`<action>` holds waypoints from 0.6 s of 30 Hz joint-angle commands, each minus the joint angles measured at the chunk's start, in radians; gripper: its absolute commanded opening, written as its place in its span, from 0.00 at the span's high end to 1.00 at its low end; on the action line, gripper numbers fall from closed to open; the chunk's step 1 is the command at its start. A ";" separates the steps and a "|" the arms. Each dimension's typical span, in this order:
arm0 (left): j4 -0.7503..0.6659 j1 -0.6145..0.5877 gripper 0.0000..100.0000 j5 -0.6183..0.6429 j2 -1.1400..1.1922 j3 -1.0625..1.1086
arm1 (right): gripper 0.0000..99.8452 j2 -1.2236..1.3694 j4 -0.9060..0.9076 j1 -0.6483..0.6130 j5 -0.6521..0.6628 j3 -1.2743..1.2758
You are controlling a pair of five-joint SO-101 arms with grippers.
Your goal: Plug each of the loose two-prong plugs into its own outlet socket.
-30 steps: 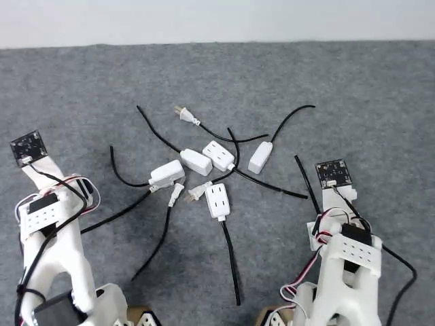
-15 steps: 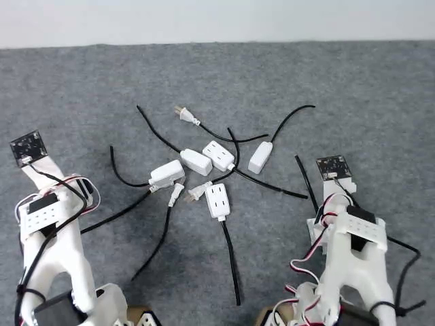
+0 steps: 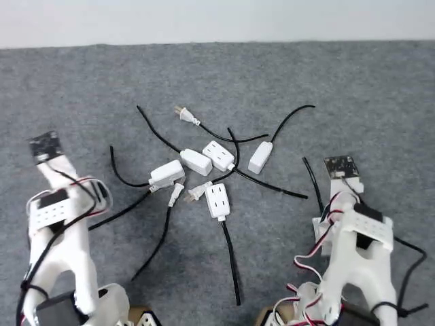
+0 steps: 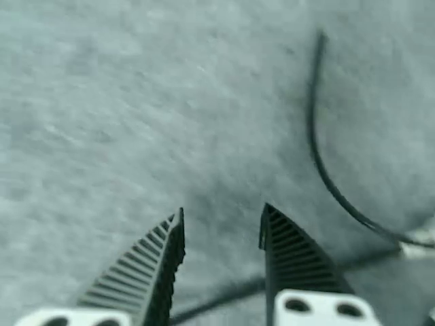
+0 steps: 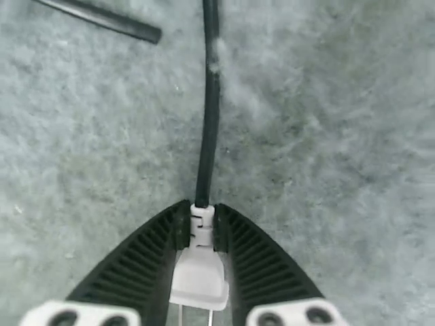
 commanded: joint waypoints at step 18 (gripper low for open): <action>0.321 0.459 0.99 -0.347 0.416 -0.473 | 0.99 -0.463 0.475 -0.753 -0.293 -0.534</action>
